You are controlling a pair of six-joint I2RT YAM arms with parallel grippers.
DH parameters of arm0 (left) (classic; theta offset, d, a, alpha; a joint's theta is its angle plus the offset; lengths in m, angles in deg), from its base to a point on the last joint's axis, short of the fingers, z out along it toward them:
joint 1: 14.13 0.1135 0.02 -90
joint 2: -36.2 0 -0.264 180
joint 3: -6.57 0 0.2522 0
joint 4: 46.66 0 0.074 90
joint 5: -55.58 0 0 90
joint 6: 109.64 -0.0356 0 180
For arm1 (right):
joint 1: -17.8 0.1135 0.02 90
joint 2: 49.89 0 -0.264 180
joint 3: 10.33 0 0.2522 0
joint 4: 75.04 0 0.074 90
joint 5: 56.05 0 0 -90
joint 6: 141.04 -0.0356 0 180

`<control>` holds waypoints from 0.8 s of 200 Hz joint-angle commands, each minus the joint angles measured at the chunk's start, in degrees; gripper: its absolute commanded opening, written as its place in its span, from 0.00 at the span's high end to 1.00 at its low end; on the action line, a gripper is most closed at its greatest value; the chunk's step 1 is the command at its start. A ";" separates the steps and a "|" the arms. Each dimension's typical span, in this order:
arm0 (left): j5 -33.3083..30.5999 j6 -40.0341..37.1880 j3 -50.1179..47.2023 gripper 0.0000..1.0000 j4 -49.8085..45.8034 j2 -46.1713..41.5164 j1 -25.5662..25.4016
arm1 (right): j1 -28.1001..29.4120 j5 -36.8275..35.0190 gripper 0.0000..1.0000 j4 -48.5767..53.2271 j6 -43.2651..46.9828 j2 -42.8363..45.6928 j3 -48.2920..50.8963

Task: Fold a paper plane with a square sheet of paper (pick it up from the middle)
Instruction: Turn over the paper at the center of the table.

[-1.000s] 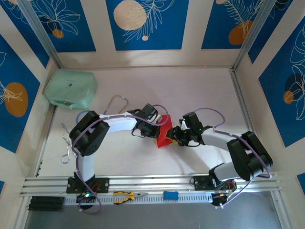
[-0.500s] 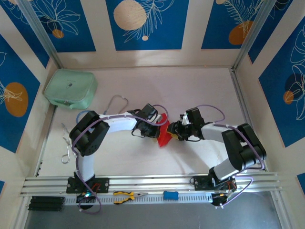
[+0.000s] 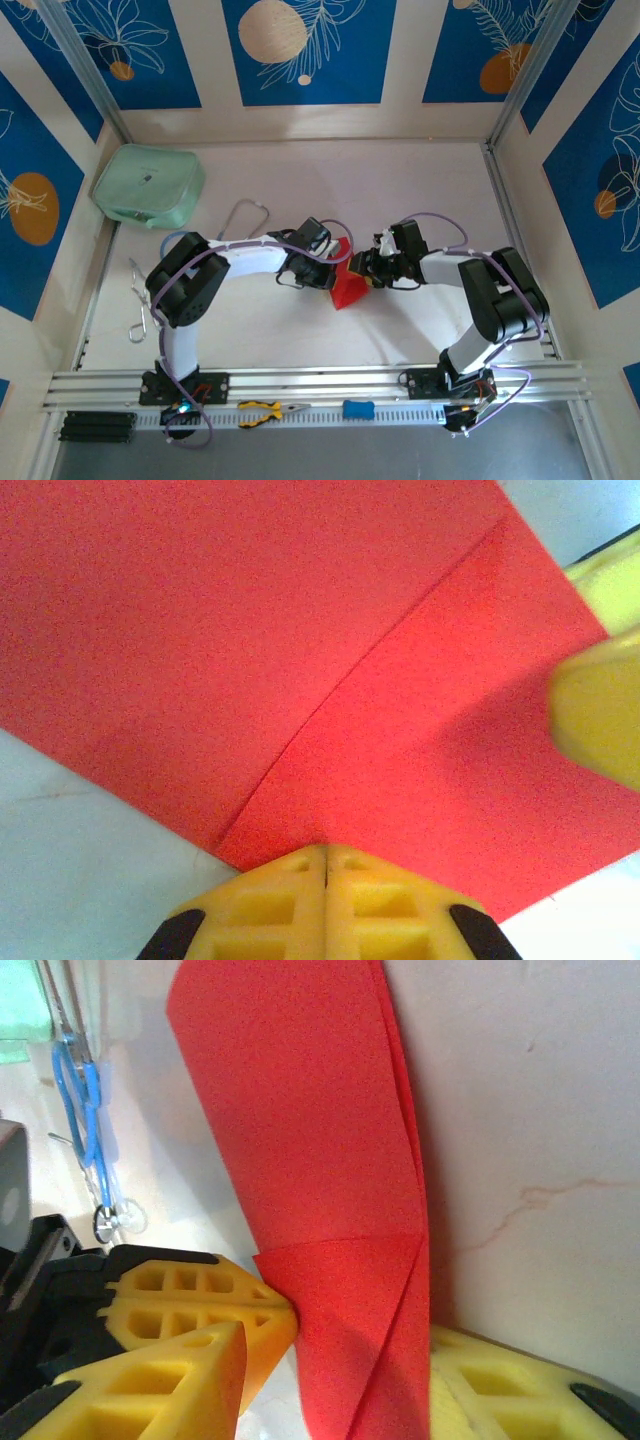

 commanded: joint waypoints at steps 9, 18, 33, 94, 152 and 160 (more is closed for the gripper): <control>0.01 -1.77 -1.12 1.00 -2.32 1.43 0.27 | -0.76 1.85 0.59 -0.40 1.64 -1.16 -1.16; -0.01 -1.70 -1.12 1.00 -2.30 1.45 0.34 | -1.01 2.16 0.60 -0.51 1.76 -1.35 -1.26; 0.05 -1.78 -1.09 1.00 -2.36 1.44 0.26 | -1.62 2.99 0.63 -0.98 2.16 -1.86 -1.22; 0.09 -1.76 -0.96 1.00 -2.43 1.60 0.36 | -2.85 5.99 0.72 -3.01 2.81 -5.13 -2.09; 0.75 -1.86 -0.70 1.00 -2.57 0.91 0.41 | -3.30 7.38 0.82 -4.81 2.86 -7.24 -2.29; 0.80 -1.78 -0.54 1.00 -2.69 0.61 0.48 | -3.34 7.40 0.84 -5.16 2.58 -7.07 -2.18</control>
